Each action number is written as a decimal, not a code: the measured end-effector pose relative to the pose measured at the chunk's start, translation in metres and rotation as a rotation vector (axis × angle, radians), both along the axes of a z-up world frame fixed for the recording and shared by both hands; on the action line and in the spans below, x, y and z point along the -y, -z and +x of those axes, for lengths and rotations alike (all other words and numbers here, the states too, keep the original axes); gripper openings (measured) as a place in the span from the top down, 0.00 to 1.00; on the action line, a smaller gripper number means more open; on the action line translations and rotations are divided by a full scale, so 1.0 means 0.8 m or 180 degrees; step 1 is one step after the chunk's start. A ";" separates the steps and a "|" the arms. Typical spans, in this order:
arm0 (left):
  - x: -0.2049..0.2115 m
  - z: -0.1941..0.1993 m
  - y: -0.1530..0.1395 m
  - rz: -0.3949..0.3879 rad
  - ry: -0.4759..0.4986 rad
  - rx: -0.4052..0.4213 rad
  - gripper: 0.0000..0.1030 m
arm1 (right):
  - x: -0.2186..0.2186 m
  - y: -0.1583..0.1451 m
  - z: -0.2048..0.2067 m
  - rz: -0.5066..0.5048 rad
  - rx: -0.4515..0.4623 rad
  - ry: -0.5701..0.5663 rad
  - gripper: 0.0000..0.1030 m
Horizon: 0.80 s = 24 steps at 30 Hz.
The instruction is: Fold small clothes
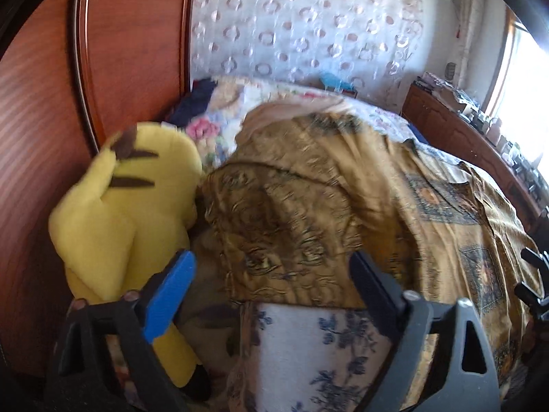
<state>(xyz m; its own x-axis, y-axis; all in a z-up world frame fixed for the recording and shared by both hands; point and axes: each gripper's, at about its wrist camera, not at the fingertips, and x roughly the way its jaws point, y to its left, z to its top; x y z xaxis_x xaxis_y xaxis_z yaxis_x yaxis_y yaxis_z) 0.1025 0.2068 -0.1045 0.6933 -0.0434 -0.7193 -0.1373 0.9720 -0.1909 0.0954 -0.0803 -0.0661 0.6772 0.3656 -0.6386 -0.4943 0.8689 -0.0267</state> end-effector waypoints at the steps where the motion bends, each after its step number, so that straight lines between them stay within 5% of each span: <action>1: -0.005 0.005 0.007 -0.0064 -0.0003 -0.0058 0.15 | 0.000 0.000 -0.001 -0.0001 0.0004 0.0002 0.01; 7: -0.013 0.019 0.033 -0.0318 0.0071 -0.0314 0.16 | 0.004 0.001 0.001 0.0053 -0.0058 0.0002 0.01; 10: -0.015 0.019 0.037 -0.0364 0.0080 -0.0348 0.35 | 0.003 0.002 0.003 0.0072 -0.0068 0.0018 0.01; 13: -0.019 0.019 0.037 -0.0437 0.0089 -0.0304 0.41 | 0.003 0.002 0.002 0.0072 -0.0070 0.0022 0.01; 17: -0.019 0.020 0.032 -0.0505 0.0210 -0.0243 0.71 | 0.004 0.001 0.000 0.0075 -0.0015 0.0043 0.01; 21: 0.000 0.019 0.019 -0.0047 0.0243 -0.0235 0.96 | 0.006 0.001 -0.001 0.0094 -0.0025 0.0050 0.01; 24: 0.015 0.011 -0.005 0.0311 0.0234 -0.0095 0.96 | 0.007 0.000 -0.001 0.0109 -0.0040 0.0050 0.01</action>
